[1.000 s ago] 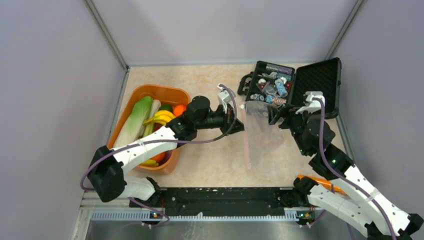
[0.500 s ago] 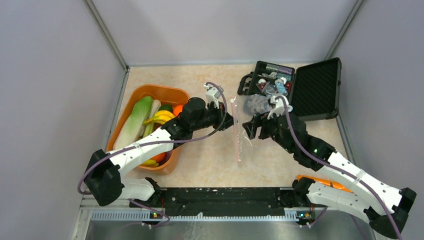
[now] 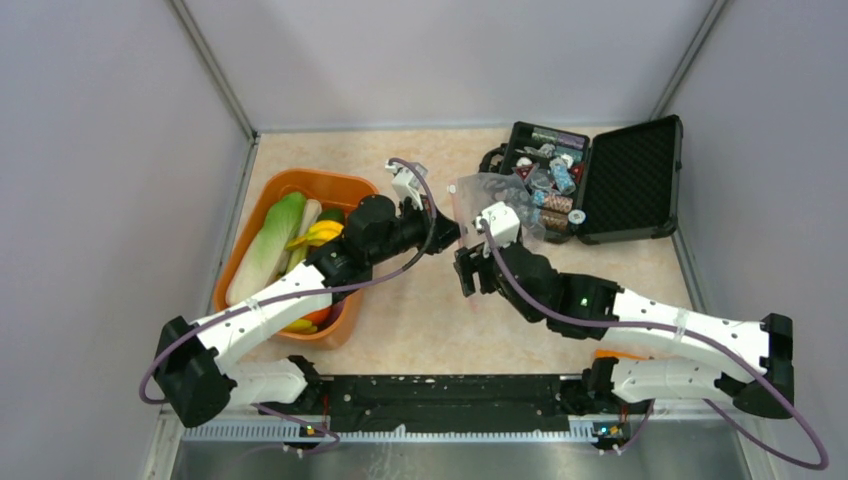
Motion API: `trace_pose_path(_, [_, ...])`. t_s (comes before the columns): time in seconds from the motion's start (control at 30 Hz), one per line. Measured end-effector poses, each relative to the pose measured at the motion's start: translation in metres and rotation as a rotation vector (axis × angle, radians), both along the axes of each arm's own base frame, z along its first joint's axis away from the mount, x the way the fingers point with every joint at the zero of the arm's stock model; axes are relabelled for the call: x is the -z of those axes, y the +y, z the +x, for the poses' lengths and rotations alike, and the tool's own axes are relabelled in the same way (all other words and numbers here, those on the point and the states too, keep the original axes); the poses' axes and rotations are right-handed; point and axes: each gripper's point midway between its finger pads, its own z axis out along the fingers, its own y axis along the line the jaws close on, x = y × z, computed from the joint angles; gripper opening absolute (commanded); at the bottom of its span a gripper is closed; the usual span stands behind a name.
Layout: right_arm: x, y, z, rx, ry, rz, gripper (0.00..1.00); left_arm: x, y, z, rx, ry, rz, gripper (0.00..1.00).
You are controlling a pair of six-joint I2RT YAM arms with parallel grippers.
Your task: Place the food in the zip-top bag and seal the zipper
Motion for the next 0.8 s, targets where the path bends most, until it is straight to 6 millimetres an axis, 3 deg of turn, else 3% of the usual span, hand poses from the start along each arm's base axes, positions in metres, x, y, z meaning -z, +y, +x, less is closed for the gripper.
trace_pose_path(0.17, [-0.002,-0.004,0.009,0.085,-0.059,-0.031,0.61,0.002,0.000,-0.001,-0.003,0.016,0.001,0.00])
trace_pose_path(0.4, [-0.017,-0.013,0.020,0.181,-0.115,0.002,0.56,0.007,0.002,-0.002,-0.004,0.034,0.016,0.00])
trace_pose_path(0.63, [-0.022,-0.008,0.019,0.164,-0.117,0.034,0.68,0.007,0.002,-0.003,-0.004,0.040,0.012,0.00])
trace_pose_path(0.8, [-0.018,-0.002,0.013,0.116,-0.112,0.096,0.67,0.007,0.001,-0.003,-0.002,0.044,0.009,0.00])
